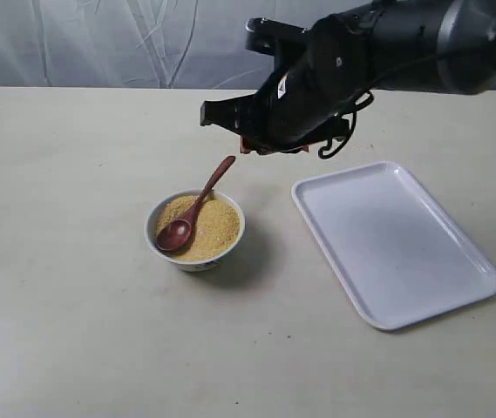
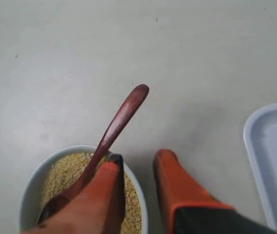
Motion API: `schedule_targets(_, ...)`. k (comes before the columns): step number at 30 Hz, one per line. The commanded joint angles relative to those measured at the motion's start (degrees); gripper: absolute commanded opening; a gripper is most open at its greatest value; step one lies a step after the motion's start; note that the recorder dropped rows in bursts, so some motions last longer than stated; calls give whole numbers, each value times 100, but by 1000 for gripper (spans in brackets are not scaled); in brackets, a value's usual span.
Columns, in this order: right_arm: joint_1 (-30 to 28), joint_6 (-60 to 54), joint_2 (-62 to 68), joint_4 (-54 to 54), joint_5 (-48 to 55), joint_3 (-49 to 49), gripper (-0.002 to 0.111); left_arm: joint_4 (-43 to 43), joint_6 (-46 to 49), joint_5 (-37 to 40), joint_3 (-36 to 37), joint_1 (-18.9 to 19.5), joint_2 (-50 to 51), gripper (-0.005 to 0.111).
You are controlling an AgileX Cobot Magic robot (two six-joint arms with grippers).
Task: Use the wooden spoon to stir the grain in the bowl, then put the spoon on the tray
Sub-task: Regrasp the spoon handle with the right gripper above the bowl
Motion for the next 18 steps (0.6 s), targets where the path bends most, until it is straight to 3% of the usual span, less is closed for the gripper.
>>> schedule_targets(1, -38, -263, 499, 233, 439, -503, 25, -7, -12, -31, 18, -36, -22, 0)
schedule_targets(4, -214, -891, 772, 1125, 515, -722, 25, -7, -12, -31, 18, -36, -22, 0)
schedule_targets(10, -1104, -3606, 1091, 4592, 989, -761, 25, -7, -12, -31, 18, -36, -22, 0)
schedule_targets(13, -1383, -4311, 1224, 5456, 1191, -761, 25, -7, -12, -31, 18, -36, -22, 0)
schedule_targets(18, -1501, -4932, 1508, 5904, 1289, -761, 50, -7, -12, -31, 18, -36, -22, 0)
